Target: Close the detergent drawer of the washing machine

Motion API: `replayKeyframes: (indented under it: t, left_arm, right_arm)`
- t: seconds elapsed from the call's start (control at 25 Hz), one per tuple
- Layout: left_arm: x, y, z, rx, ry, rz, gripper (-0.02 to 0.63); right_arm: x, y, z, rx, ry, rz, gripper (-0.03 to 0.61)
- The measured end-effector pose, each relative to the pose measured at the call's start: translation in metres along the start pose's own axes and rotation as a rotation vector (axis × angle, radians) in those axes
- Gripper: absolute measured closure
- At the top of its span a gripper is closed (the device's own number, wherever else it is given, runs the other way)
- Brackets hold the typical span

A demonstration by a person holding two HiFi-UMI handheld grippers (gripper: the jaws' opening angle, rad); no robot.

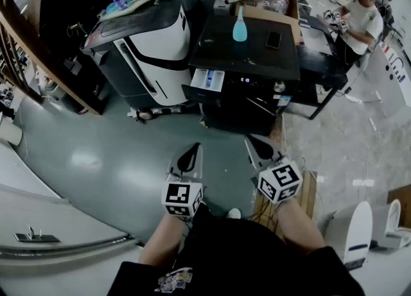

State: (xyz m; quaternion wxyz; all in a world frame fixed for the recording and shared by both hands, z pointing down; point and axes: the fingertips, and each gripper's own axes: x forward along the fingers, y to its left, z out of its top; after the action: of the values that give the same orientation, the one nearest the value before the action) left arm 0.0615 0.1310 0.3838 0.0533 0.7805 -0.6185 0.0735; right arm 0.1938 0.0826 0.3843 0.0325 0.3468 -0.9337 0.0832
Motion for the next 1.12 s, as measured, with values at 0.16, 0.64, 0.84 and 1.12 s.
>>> replayKeyframes:
  t: [0.16, 0.64, 0.84, 1.12]
  left_arm:
    - [0.0, -0.001, 0.001, -0.001, -0.001, 0.0, 0.611]
    - [-0.007, -0.002, 0.013, -0.002, -0.007, -0.003, 0.61]
    - [-0.007, 0.003, 0.017, -0.01, -0.032, -0.021, 0.611]
    - [0.01, 0.029, 0.02, -0.03, -0.042, -0.039, 0.611]
  right_arm:
    - [0.0, -0.001, 0.0, 0.004, -0.004, 0.005, 0.581]
    - [-0.002, 0.005, 0.007, 0.033, -0.062, 0.057, 0.58]
    - [0.006, 0.005, 0.008, 0.046, -0.076, 0.063, 0.58]
    - [0.029, 0.001, 0.008, 0.049, -0.066, 0.044, 0.58]
